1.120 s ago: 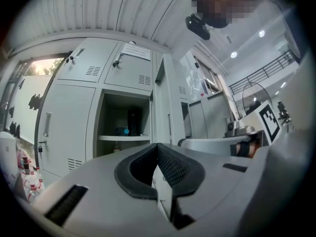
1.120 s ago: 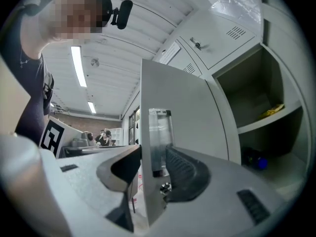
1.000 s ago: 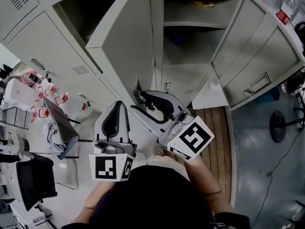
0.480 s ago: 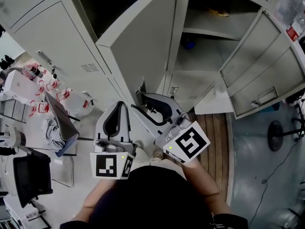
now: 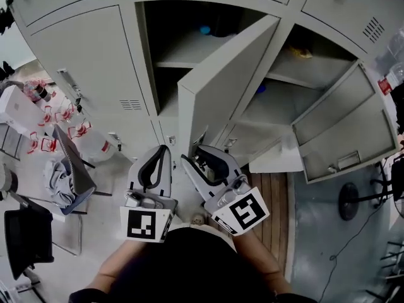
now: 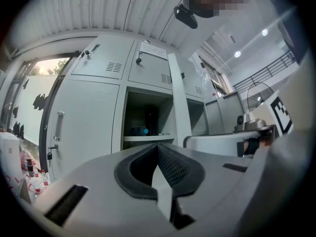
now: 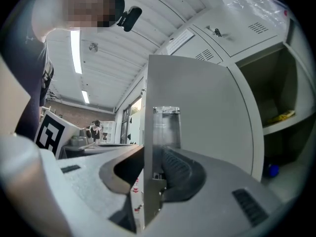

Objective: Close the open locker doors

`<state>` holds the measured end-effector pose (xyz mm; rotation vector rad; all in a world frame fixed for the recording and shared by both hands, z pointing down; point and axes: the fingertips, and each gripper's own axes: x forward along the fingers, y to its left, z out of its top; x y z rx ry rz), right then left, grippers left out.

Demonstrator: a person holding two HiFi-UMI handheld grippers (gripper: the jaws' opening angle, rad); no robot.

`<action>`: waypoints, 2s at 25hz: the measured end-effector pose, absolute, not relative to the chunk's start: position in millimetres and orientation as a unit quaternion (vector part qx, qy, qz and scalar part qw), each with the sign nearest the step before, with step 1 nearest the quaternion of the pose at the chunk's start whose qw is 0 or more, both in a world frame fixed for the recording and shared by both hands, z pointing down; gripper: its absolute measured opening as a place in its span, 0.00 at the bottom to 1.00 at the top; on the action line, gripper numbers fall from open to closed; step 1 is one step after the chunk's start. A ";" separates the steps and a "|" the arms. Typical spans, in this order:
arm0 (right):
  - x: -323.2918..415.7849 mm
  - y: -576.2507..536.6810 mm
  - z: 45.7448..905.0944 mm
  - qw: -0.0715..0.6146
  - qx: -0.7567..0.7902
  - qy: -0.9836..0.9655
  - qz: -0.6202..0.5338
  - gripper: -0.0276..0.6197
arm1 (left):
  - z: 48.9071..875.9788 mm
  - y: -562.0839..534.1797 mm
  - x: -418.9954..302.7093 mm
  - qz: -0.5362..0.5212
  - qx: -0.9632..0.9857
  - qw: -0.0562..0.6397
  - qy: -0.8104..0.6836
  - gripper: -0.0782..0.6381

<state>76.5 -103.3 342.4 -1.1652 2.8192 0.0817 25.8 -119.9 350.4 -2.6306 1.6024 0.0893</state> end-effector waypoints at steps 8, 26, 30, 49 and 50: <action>56.8 -122.5 342.0 0.045 -0.403 0.913 0.030 0.21 | 342.9 -143.4 7.9 0.048 -0.869 0.023 0.491 0.11; 27.8 -164.4 339.6 0.048 -0.459 0.886 0.043 0.21 | 351.8 -193.2 -15.9 0.053 -0.900 0.019 0.433 0.11; 23.2 -172.1 339.6 0.048 -0.468 0.881 0.047 0.21 | 352.6 -196.5 -16.8 0.057 -0.905 0.017 0.422 0.11; 7.0 -214.0 340.6 0.049 -0.508 0.857 0.068 0.21 | 361.4 -210.2 -37.0 0.058 -0.894 0.030 0.444 0.11; 6.1 -216.0 340.7 0.048 -0.509 0.856 0.068 0.21 | 361.4 -211.4 -37.8 0.060 -0.893 0.029 0.445 0.11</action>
